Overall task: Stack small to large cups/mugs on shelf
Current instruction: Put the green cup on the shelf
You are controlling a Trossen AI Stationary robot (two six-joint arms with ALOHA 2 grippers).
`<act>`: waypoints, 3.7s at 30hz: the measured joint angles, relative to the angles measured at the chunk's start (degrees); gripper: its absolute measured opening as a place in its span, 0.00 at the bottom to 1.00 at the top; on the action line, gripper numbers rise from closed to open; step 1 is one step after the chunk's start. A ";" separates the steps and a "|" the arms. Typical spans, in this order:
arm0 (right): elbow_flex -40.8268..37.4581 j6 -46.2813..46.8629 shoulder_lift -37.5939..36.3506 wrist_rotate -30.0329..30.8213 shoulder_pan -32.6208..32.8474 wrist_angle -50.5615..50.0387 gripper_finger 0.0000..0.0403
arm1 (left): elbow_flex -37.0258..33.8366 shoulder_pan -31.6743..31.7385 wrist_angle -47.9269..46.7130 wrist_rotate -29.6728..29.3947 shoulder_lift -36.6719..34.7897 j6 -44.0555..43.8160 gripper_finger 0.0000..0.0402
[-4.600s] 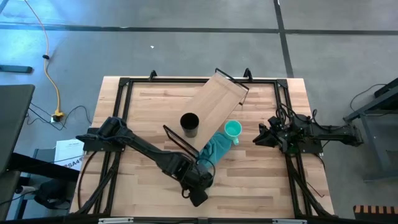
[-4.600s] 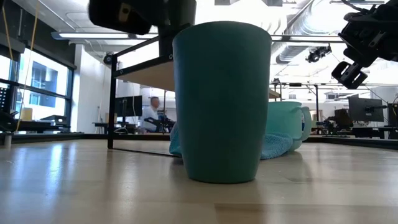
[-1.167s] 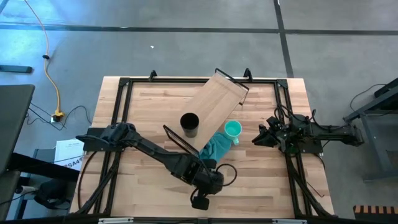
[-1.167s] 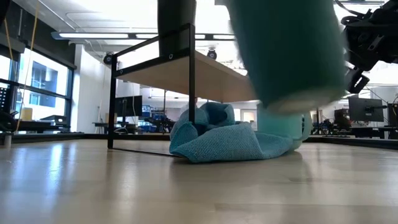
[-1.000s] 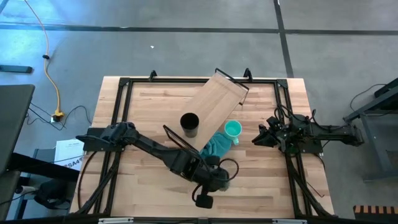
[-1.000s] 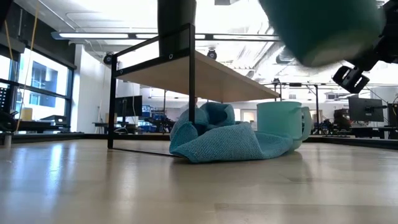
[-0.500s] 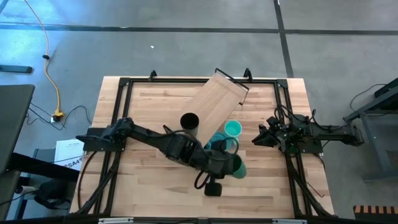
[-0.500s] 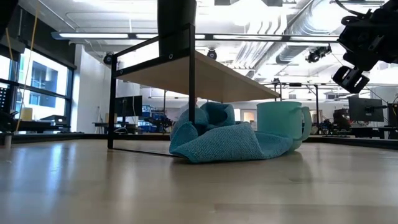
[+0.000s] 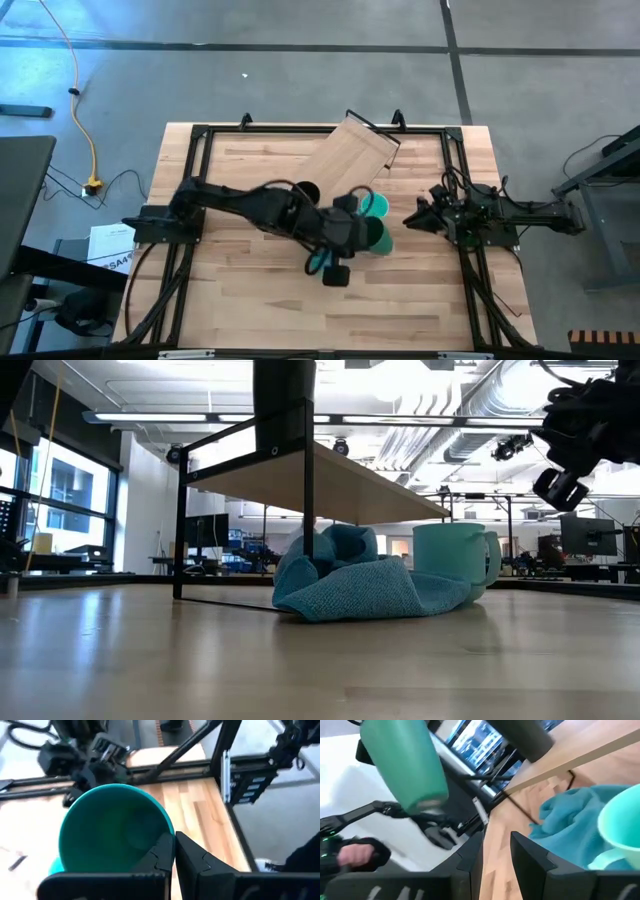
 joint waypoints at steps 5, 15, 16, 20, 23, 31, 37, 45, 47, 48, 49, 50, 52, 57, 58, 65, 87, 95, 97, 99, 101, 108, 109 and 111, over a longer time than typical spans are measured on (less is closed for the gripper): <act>0.00 0.00 0.11 6.09 0.00 -0.40 0.22 | 0.02 2.03 -0.97 -0.06 -2.56 3.96 0.00; 0.00 0.32 0.77 11.61 0.00 -0.08 0.22 | 0.04 7.56 -1.53 -0.20 -8.12 12.00 0.00; 0.00 0.38 0.77 11.96 0.00 -0.05 0.22 | 0.04 8.10 -1.68 -0.19 -8.53 12.61 0.00; 0.00 0.42 0.75 12.20 0.00 -0.06 0.22 | 0.07 10.07 -2.41 -0.22 -9.42 14.59 0.00; 0.00 0.20 0.76 12.18 0.00 -0.17 0.22 | 0.04 11.54 -3.14 -0.14 -9.91 15.62 0.00; 0.00 -2.83 0.77 12.16 0.01 -1.24 0.22 | 0.02 15.14 -8.27 0.06 -10.20 17.90 0.00; 0.00 -11.45 0.75 12.14 0.00 -1.24 0.22 | 0.02 17.81 -8.40 1.57 -10.23 19.28 0.00; 0.00 -16.46 0.77 12.14 0.02 -1.40 0.22 | 0.02 22.23 -10.65 1.89 -10.23 21.20 0.00; 0.00 -16.52 0.75 12.14 0.00 -2.04 0.22 | 0.02 23.44 -11.67 3.03 -10.23 21.20 0.00; 0.02 -16.47 0.77 12.15 0.00 -2.16 0.22 | 0.02 24.06 -11.93 3.66 -10.23 21.21 0.00; 0.02 -16.39 0.77 12.14 0.00 -2.22 0.22 | 0.02 24.63 -12.15 4.41 -10.23 21.25 0.00; 0.02 -16.40 0.76 12.14 0.00 -2.24 0.22 | 0.02 25.22 -12.30 5.12 -10.23 21.40 0.00; 0.02 -16.47 0.75 12.14 0.01 -2.28 0.22 | 0.02 26.39 -12.44 6.29 -10.22 21.45 0.00; 0.04 -16.37 0.77 12.14 0.02 -2.35 0.22 | 0.02 29.17 -14.33 9.64 -10.21 21.42 0.00; 0.04 -16.37 0.76 12.14 0.00 -2.38 0.22 | 0.02 29.72 -14.79 10.27 -10.21 21.28 0.00; 0.07 -16.41 0.77 12.61 0.00 -2.51 0.22 | -0.02 32.95 -15.71 15.38 -9.16 25.02 0.00; 0.07 -14.58 0.77 16.83 0.02 -3.17 0.22 | -0.02 34.42 -18.10 15.09 -7.59 -0.08 0.00; 0.07 -16.61 0.75 19.33 0.02 -3.32 0.22 | 0.07 32.77 -15.92 11.48 -6.73 -15.73 0.00; 0.07 -16.57 0.77 19.35 0.00 -3.32 0.22 | 0.11 32.56 -15.57 11.43 -6.39 -17.85 0.00; 0.07 -16.59 0.77 19.37 0.00 -3.32 0.22 | 0.00 32.55 -15.98 11.43 -5.71 -19.70 0.00; 0.07 -16.59 0.75 19.37 0.01 -3.34 0.22 | 0.02 32.05 -15.84 11.38 -4.96 -22.16 0.00; 0.07 -16.57 0.77 19.24 0.02 -3.36 0.22 | 0.02 31.53 -16.91 10.21 -2.65 -28.62 0.00; 0.07 -16.57 0.77 19.20 0.02 -3.36 0.22 | 0.02 31.28 -17.10 10.10 -2.54 -29.23 0.00; 0.07 -16.57 0.76 19.11 0.01 -3.38 0.22 | 0.06 30.70 -16.97 10.00 -2.21 -30.42 0.00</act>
